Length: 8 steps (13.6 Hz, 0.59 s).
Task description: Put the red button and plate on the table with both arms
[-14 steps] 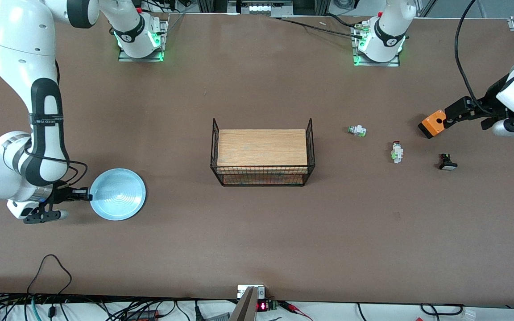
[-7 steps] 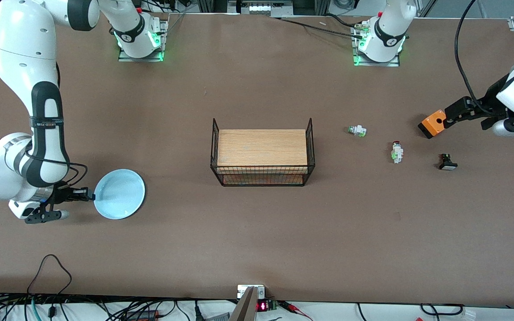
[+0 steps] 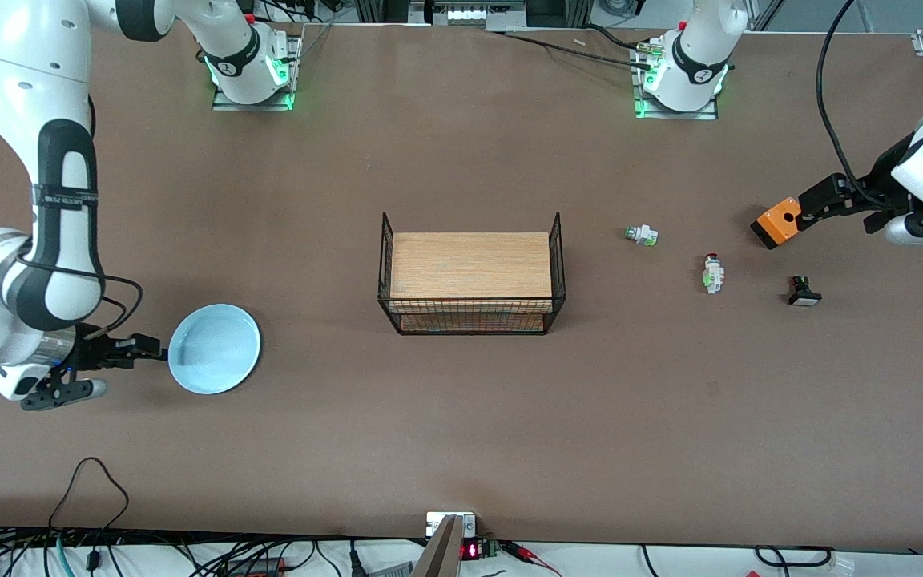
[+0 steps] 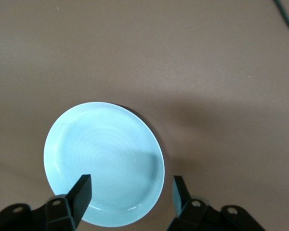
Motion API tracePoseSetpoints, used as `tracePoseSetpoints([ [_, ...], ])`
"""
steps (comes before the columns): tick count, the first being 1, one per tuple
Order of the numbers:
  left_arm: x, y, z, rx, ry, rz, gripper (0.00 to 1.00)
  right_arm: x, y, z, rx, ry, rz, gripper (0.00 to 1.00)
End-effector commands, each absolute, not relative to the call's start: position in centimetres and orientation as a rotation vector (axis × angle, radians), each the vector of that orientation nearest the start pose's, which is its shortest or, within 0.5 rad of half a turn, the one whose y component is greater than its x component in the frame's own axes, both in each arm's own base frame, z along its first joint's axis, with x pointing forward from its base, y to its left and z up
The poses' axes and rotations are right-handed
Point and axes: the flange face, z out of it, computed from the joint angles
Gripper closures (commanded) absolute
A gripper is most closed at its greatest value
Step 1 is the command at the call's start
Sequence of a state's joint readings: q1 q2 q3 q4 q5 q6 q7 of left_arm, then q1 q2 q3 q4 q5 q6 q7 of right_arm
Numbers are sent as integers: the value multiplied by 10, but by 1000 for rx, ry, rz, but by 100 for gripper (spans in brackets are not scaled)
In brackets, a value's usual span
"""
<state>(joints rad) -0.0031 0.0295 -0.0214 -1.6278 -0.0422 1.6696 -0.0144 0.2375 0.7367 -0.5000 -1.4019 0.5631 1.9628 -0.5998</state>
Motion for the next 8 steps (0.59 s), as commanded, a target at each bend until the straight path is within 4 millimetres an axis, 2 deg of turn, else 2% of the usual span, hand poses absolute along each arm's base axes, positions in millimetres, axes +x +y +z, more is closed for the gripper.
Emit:
tracePoseSetpoints([
  [1, 562, -18, 593, -3174, 32, -19, 0, 706, -92, 309, -2917, -325, 41, 0],
  [2, 562, -13, 593, -3174, 17, -19, 0, 703, -92, 318, -2900, -335, 49, 0],
  [5, 562, -6, 592, -3175, -12, -9, 0, 694, -98, 316, -2854, -297, 141, 0],
  [8, 562, -5, 593, -3175, -14, -12, 0, 702, -88, 333, -2863, -353, 115, 0],
])
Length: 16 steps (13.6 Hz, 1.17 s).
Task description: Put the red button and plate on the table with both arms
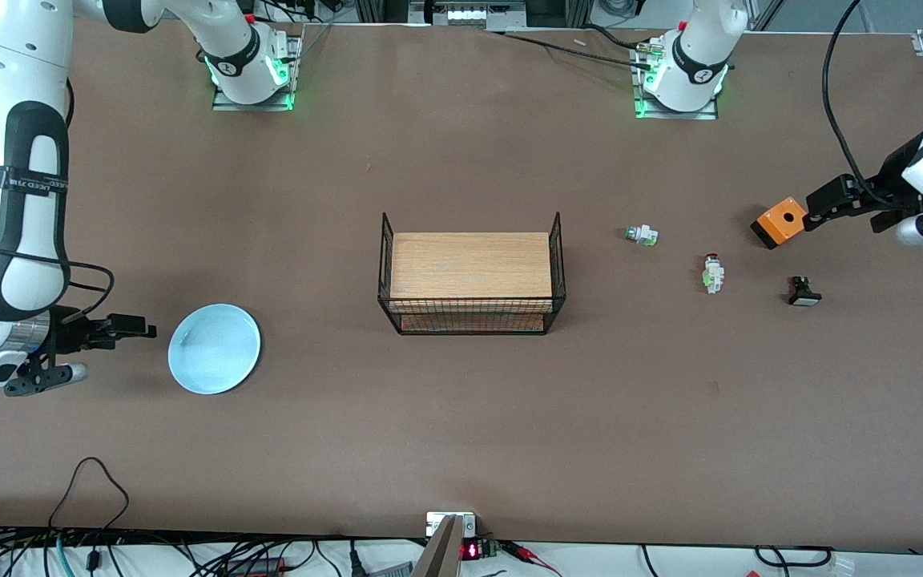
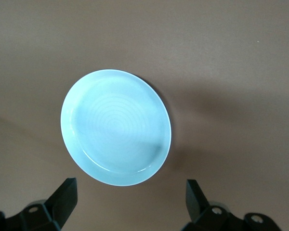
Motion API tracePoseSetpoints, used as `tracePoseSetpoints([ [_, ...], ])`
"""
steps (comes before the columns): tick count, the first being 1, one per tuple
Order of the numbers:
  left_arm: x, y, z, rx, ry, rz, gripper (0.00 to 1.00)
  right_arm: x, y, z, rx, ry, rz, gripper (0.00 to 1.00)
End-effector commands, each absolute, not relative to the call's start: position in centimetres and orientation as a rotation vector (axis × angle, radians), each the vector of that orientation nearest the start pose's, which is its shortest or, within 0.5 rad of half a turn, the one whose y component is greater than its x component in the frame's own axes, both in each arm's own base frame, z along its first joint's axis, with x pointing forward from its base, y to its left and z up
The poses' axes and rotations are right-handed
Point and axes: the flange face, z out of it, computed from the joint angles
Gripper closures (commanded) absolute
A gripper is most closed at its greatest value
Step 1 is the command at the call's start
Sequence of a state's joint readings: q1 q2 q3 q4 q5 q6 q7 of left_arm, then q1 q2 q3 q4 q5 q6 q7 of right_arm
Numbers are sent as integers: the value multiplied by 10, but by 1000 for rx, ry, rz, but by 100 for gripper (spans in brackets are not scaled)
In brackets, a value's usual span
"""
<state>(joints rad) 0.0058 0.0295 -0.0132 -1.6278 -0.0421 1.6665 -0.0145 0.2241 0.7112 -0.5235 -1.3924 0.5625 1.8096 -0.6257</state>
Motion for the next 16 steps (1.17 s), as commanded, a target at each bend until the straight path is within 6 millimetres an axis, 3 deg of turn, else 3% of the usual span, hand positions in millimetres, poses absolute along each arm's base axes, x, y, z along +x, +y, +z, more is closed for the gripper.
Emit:
tracePoseSetpoints([
  [1, 562, -5, 593, -3175, -14, -9, 0, 704, -83, 340, -2874, -372, 126, 0],
  [2, 562, -4, 593, -3177, -17, -12, 0, 704, -83, 345, -2877, -390, 141, 0],
  [6, 562, 1, 592, -3177, -32, -10, 0, 713, -76, 412, -2927, -487, 166, 0],
  [9, 562, 1, 592, -3177, -32, -10, 0, 710, -52, 452, -2985, -495, 221, 0],
  [11, 562, 1, 592, -3177, -32, -10, 0, 697, -33, 494, -3076, -400, 189, 0],
  [13, 563, 1, 591, -3177, -32, -7, 0, 676, -11, 518, -3126, -416, 211, 0],
  [15, 563, 1, 591, -3177, -32, -7, 0, 659, 0, 546, -3157, -369, 147, 0],
  [16, 563, 1, 591, -3177, -32, -7, 0, 650, -5, 556, -3151, -321, 131, 0],
])
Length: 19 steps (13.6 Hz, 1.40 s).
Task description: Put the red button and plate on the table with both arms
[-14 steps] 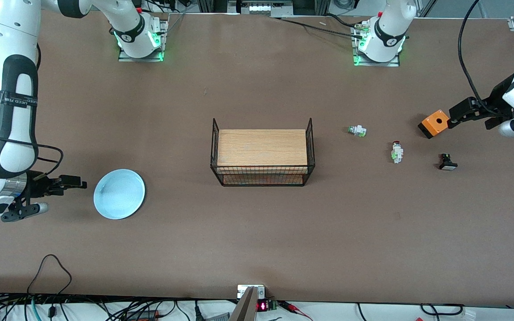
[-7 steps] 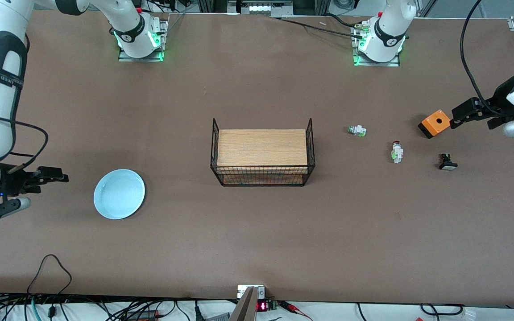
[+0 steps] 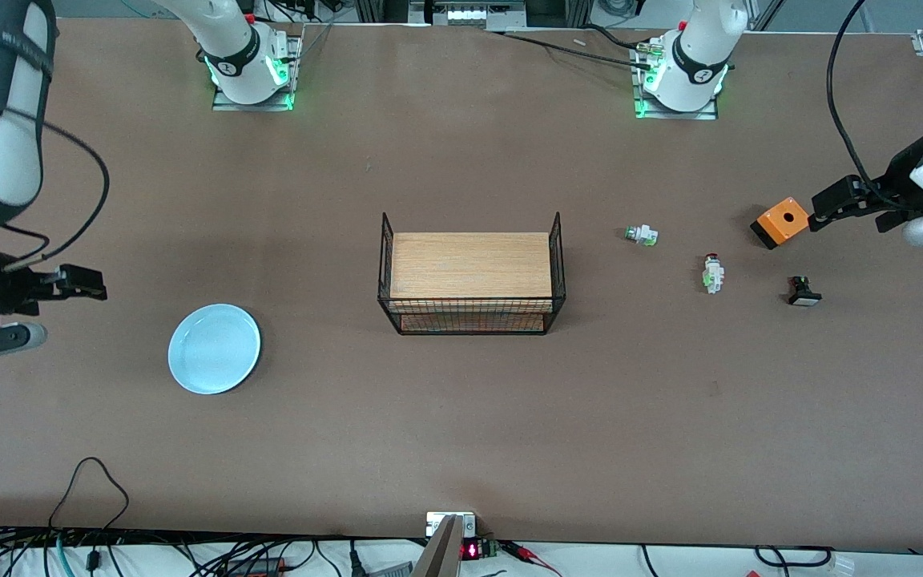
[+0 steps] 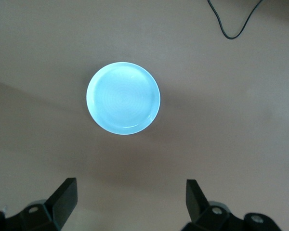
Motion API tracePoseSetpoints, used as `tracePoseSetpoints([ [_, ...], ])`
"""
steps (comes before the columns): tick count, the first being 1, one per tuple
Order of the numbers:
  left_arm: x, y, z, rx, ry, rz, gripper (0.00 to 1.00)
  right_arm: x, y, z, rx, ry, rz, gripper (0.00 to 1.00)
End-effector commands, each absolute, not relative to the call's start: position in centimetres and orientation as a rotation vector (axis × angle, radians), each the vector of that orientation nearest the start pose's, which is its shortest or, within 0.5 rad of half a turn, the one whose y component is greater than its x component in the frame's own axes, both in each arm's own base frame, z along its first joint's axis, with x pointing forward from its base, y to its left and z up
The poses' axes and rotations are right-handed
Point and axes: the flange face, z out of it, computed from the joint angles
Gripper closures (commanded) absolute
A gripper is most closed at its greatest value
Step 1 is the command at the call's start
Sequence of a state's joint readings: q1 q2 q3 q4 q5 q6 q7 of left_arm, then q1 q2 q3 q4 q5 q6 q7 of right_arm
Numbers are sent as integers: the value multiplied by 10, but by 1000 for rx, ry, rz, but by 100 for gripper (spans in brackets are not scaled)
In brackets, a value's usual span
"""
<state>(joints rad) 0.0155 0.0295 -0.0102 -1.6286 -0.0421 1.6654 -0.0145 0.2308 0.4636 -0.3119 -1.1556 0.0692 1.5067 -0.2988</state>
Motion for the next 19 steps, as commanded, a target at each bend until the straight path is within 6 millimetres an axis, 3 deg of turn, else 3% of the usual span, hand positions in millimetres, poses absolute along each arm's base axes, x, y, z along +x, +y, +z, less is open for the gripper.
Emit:
tracePoseSetpoints([
  [1, 562, 0, 593, -3177, -29, -12, 0, 640, -13, 563, -3140, -298, 123, 0],
  [5, 562, -2, 593, -3175, -22, -10, 0, 597, -39, 584, -3154, -267, -45, 0],
  [9, 562, -2, 593, -3175, -22, -10, 0, 556, -34, 592, -3135, -276, 28, 0],
  [12, 562, 0, 593, -3177, -27, -10, 0, 528, -54, 593, -3127, -218, 53, 0],
  [15, 562, 0, 593, -3177, -27, -10, 0, 497, -47, 592, -3111, -246, 69, 0],
  [17, 562, 0, 593, -3177, -27, -10, 0, 486, -42, 580, -3098, -246, 170, 0],
  [19, 562, 1, 593, -3175, -29, -10, 0, 497, -42, 581, -3117, -202, 175, 0],
])
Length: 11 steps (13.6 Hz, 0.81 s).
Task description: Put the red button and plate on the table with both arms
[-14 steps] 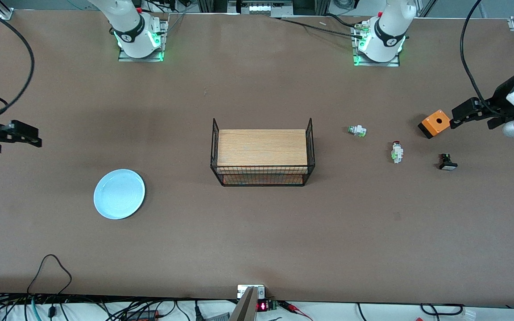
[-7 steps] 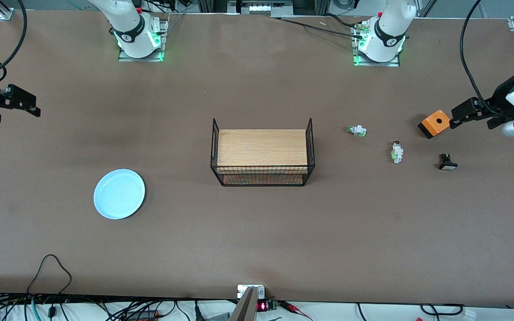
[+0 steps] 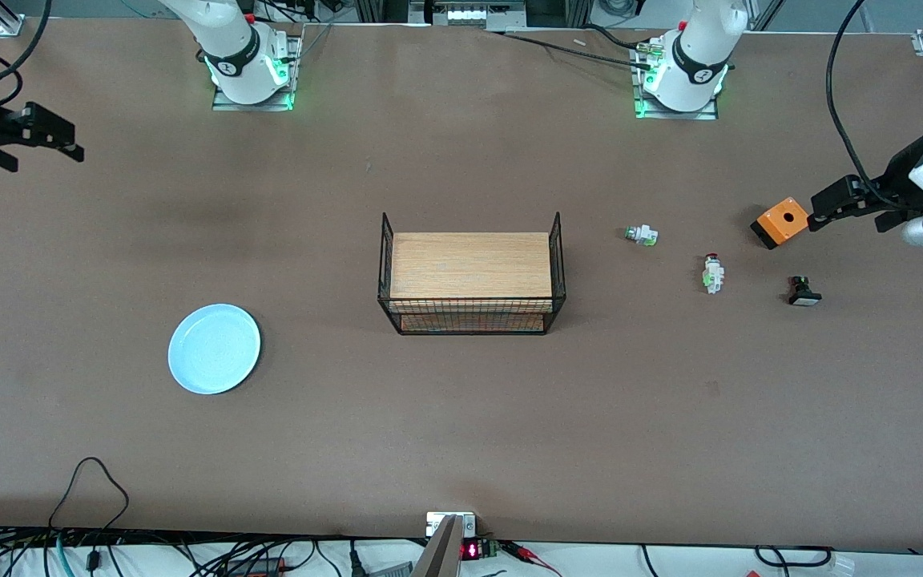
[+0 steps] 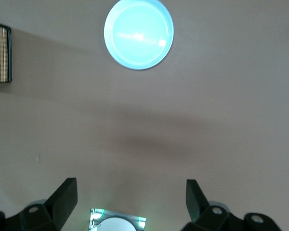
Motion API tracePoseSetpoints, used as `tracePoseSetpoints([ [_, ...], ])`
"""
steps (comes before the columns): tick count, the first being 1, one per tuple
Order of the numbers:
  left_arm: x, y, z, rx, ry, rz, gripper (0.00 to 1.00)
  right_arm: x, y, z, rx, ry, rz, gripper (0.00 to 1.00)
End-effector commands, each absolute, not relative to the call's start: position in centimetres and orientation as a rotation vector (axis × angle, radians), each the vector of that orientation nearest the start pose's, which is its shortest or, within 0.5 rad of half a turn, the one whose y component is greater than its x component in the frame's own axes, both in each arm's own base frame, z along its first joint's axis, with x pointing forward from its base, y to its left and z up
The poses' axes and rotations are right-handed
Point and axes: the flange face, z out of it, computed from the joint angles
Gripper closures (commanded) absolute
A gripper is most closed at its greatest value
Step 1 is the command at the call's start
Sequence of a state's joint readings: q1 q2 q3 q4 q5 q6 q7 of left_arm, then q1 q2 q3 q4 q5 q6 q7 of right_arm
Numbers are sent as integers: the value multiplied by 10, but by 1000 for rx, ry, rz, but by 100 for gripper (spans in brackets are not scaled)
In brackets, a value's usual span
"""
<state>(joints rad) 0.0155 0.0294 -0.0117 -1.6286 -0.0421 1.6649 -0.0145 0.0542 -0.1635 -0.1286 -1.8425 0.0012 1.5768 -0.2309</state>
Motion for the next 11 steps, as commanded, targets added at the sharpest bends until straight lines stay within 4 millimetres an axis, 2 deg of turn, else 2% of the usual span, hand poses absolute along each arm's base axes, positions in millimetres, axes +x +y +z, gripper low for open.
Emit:
tracePoseSetpoints([
  [1, 563, 1, 592, -3177, -29, -7, 0, 510, -41, 583, -3147, -148, 196, 0],
  [3, 563, 1, 592, -3177, -29, -10, 0, 535, -25, 590, -3188, -164, 266, 0],
  [5, 563, 1, 592, -3175, -29, -10, 0, 548, -23, 592, -3181, -151, 361, 0],
  [11, 563, 1, 591, -3177, -29, -10, 0, 542, -23, 585, -3168, -103, 485, 0],
])
